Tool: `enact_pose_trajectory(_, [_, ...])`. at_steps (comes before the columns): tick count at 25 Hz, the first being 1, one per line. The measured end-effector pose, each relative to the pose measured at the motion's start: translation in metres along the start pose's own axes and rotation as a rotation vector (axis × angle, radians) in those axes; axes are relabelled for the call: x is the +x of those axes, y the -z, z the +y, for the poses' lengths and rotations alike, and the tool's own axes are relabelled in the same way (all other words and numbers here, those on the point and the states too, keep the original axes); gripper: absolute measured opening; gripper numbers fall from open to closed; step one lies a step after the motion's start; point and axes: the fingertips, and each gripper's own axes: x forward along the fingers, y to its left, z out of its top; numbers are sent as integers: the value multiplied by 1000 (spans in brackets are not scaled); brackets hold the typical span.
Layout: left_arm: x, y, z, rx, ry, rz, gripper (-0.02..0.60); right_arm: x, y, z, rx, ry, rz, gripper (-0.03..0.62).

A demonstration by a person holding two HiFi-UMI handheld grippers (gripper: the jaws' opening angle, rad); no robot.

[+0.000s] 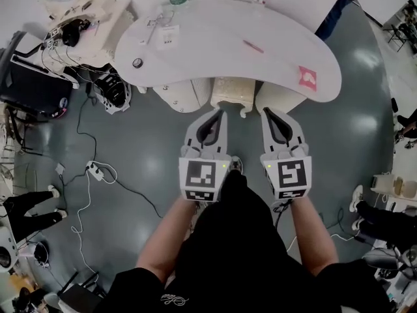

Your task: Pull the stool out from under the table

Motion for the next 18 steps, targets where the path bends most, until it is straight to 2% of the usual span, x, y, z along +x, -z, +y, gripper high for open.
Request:
enact_pose_trajectory(5, [47, 17, 12, 107, 18, 39, 6, 43, 22, -37, -33, -9, 5, 6])
enact_pose_trajectory(9, [95, 52, 13, 162, 52, 24, 6, 73, 60, -58, -19, -1, -28, 6])
enact_pose_trajectory(14, [132, 119, 12, 151, 48, 19, 6, 108, 131, -51, -33, -23, -17, 6])
enact_pose_trajectory(18, [139, 165, 6, 190, 60, 33, 6, 117, 162, -35, -9, -38, -43, 6])
